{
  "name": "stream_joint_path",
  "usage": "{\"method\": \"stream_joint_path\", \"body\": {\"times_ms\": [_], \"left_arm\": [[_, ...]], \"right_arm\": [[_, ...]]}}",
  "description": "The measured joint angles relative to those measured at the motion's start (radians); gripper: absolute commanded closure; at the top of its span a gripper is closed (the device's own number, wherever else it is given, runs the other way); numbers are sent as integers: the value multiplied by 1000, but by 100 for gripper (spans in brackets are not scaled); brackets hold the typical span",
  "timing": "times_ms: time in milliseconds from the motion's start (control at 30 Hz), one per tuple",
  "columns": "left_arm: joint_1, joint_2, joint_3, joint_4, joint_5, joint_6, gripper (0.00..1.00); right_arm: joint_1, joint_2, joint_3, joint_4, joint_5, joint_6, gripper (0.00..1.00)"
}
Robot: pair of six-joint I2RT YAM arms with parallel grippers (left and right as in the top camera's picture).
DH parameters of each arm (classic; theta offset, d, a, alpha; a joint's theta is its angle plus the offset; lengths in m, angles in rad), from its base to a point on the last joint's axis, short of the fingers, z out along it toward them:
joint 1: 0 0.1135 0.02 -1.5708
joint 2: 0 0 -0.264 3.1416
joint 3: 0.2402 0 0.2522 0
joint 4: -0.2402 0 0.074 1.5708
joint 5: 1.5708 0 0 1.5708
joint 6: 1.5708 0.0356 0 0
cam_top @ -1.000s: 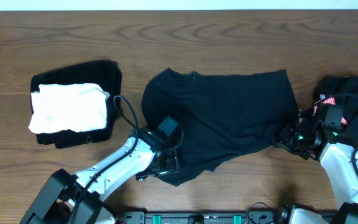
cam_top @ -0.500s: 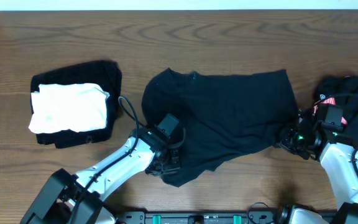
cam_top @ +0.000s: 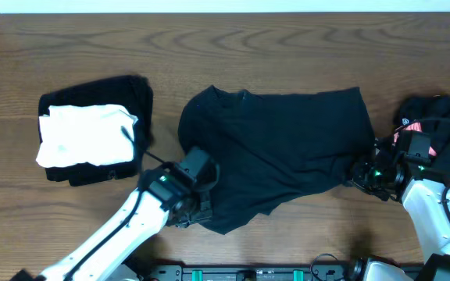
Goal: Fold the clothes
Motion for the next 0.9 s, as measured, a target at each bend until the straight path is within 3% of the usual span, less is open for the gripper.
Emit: {"method": "stream_joint_path", "body": {"times_ms": [267, 533, 900], "left_arm": [[82, -28, -102, 159, 23, -84, 34], [154, -28, -236, 272, 122, -131, 28], [158, 89, -234, 342, 179, -178, 28]], "right_arm": [[0, 0, 0, -6, 0, -1, 99], [0, 0, 0, -6, 1, -5, 99], [0, 0, 0, -6, 0, -8, 99]]}}
